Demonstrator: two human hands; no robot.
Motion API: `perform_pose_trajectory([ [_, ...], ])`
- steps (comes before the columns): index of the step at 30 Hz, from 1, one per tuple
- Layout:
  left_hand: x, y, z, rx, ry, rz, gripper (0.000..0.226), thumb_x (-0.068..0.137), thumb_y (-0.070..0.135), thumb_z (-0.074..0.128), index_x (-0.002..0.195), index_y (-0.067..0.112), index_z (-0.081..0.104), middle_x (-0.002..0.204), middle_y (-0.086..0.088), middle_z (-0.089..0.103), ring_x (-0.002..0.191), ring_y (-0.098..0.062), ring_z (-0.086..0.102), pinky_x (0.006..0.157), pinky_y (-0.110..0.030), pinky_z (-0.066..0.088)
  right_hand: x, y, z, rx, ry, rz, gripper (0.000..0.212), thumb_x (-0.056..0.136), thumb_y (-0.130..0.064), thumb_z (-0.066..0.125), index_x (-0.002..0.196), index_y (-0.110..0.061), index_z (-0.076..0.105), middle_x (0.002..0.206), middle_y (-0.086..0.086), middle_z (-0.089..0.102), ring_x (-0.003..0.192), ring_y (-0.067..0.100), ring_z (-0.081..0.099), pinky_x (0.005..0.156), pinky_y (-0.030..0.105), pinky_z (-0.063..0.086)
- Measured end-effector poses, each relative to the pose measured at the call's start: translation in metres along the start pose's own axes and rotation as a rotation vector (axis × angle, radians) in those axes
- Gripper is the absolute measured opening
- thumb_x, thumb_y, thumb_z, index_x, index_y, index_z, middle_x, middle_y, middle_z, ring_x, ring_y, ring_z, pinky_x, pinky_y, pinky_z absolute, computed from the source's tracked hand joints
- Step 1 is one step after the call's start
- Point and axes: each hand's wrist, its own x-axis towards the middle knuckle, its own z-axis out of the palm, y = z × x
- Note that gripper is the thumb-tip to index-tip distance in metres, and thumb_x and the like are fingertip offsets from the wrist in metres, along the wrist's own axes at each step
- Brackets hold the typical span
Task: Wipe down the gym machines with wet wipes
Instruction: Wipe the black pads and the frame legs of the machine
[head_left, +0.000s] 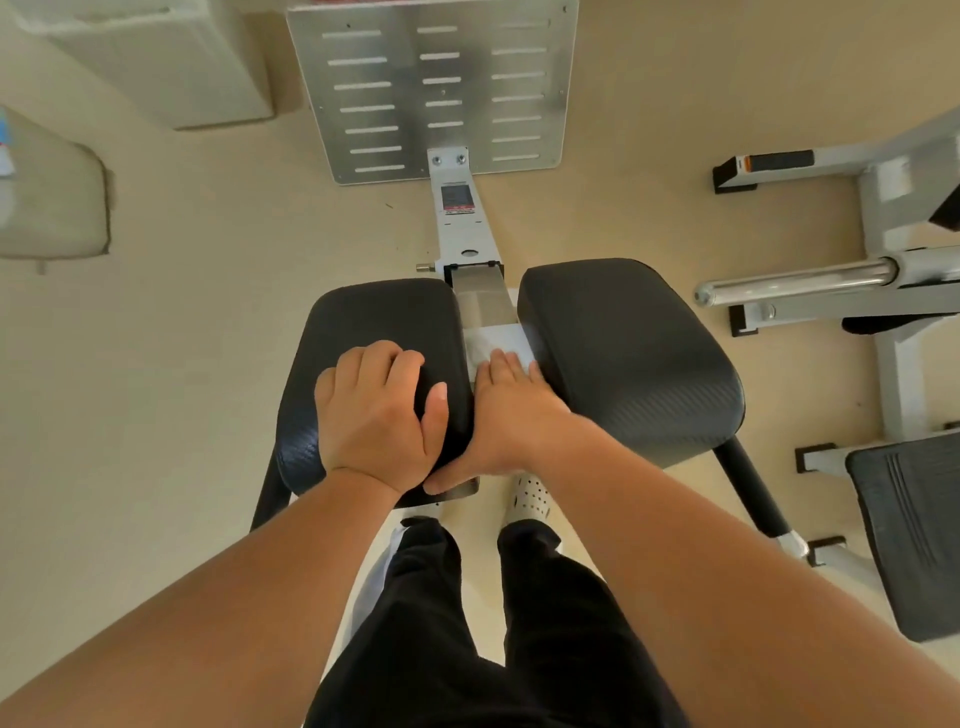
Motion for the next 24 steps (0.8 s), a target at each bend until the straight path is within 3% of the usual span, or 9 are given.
perform_pose_trajectory([
  [4,-0.003,-0.003,-0.001,0.007,-0.013,-0.005,0.042,0.098,0.045,0.035,0.108,0.013,0.061,0.109,-0.011,0.061,0.098,-0.031,0.054,0.081,-0.044,0.042,-0.012,0.001,-0.006,-0.17,-0.065,-0.085,0.151,0.056,-0.098,0.061,0.162,-0.004,0.007,0.17,0.017,0.005,0.158,0.034,-0.006,0.127,0.053,-0.003],
  [10,-0.005,-0.002,-0.002,-0.023,-0.013,-0.003,0.042,0.097,0.044,0.037,0.106,0.012,0.064,0.108,-0.011,0.062,0.097,-0.032,0.054,0.08,-0.045,0.044,-0.034,0.008,0.004,-0.442,-0.092,-0.109,0.147,0.064,-0.103,0.04,0.162,-0.003,-0.005,0.17,0.02,-0.003,0.158,0.036,-0.008,0.122,0.055,-0.016],
  [13,-0.005,-0.003,-0.001,-0.007,-0.014,0.008,0.042,0.097,0.044,0.039,0.106,0.013,0.065,0.108,-0.01,0.062,0.098,-0.031,0.054,0.08,-0.044,0.043,-0.007,0.013,-0.02,-0.543,-0.135,-0.106,0.151,0.06,-0.103,0.047,0.162,-0.001,0.001,0.17,0.02,0.005,0.158,0.035,0.0,0.118,0.059,-0.02],
  [16,-0.005,-0.005,0.0,-0.003,-0.008,0.011,0.042,0.096,0.045,0.041,0.105,0.013,0.067,0.109,-0.011,0.064,0.099,-0.032,0.056,0.08,-0.044,0.045,0.023,0.018,-0.044,-0.616,-0.204,-0.156,0.143,0.057,-0.099,0.058,0.161,-0.008,0.023,0.168,0.016,0.019,0.157,0.033,0.008,0.121,0.062,-0.015],
  [21,-0.005,-0.007,0.001,-0.006,-0.009,0.02,0.044,0.094,0.045,0.041,0.104,0.012,0.068,0.109,-0.012,0.065,0.098,-0.034,0.058,0.079,-0.044,0.046,0.043,0.02,-0.05,-0.591,-0.188,-0.206,0.155,0.054,-0.093,0.068,0.163,-0.005,0.0,0.17,0.019,0.002,0.158,0.031,0.003,0.124,0.06,-0.009],
  [24,-0.004,-0.007,0.001,-0.002,-0.032,0.007,0.044,0.092,0.045,0.043,0.104,0.012,0.068,0.109,-0.011,0.065,0.098,-0.034,0.057,0.079,-0.045,0.046,0.022,0.03,-0.038,-0.599,-0.188,-0.282,0.153,0.059,-0.096,0.061,0.162,-0.006,-0.01,0.17,0.018,-0.008,0.158,0.029,-0.009,0.121,0.056,-0.019],
])
